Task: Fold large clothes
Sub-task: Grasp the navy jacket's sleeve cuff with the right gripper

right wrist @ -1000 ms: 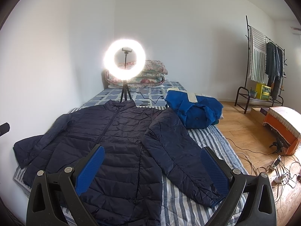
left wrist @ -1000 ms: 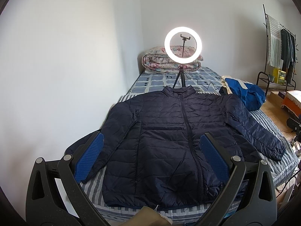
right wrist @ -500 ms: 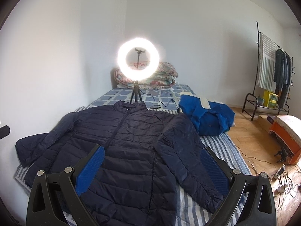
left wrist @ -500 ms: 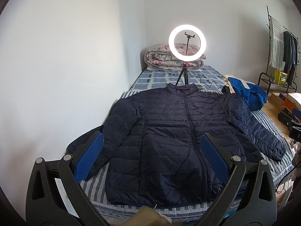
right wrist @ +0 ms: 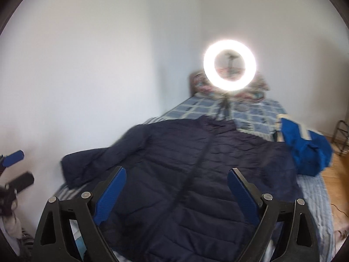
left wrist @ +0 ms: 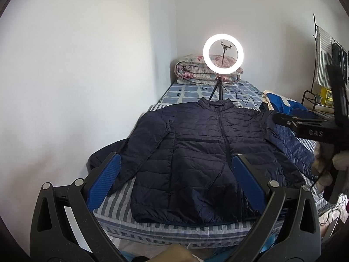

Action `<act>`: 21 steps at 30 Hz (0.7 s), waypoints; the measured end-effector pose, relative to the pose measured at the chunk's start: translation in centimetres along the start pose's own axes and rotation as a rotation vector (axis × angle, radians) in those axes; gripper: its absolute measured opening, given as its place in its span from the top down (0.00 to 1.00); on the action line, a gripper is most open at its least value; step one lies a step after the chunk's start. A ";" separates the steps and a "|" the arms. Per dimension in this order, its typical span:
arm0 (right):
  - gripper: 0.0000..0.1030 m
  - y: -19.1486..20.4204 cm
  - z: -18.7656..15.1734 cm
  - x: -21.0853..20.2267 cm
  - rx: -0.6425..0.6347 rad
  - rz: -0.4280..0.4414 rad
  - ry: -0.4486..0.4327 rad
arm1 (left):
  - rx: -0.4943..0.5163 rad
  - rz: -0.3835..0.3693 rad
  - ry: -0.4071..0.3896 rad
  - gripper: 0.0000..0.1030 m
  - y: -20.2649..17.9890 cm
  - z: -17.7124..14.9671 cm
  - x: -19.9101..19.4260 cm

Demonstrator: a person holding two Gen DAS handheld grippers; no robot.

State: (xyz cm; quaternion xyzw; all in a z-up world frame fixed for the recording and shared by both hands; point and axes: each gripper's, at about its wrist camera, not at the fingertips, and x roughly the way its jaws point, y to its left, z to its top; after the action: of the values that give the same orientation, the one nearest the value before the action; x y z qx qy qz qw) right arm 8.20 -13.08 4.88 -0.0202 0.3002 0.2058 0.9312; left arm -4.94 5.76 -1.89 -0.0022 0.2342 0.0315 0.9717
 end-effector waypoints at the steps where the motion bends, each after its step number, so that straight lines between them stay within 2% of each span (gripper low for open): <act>1: 0.08 0.8 0.3 0.9 -0.007 0.039 0.018 | -0.001 0.004 0.000 0.00 0.1 -0.5 -0.6; 4: 0.18 4.0 0.8 3.9 -0.042 0.187 0.088 | -0.033 -0.005 0.022 0.00 0.9 -2.2 -2.5; 7: 0.25 7.4 1.0 6.7 -0.089 0.308 0.148 | -0.062 -0.002 0.061 0.05 1.6 -3.6 -3.7; 9: 0.32 10.0 0.8 8.5 -0.134 0.370 0.179 | -0.068 0.016 0.081 0.09 2.1 -4.2 -4.3; 16: 0.47 18.7 -1.3 13.9 -0.241 0.609 0.285 | -0.111 0.091 0.102 0.20 4.7 -5.3 -5.3; 18: 0.51 21.2 -2.2 15.2 -0.269 0.659 0.305 | -0.120 0.111 0.107 0.21 5.2 -5.6 -5.3; 21: 0.51 24.6 -3.6 17.5 -0.314 0.691 0.329 | -0.133 0.138 0.126 0.23 6.1 -6.0 -4.9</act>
State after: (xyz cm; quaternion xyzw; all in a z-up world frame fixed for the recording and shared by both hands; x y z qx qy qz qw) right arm 9.40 15.31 -5.87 -0.0927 0.3992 0.5436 0.7325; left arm -12.40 11.40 -4.93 -0.0526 0.2919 0.1136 0.9482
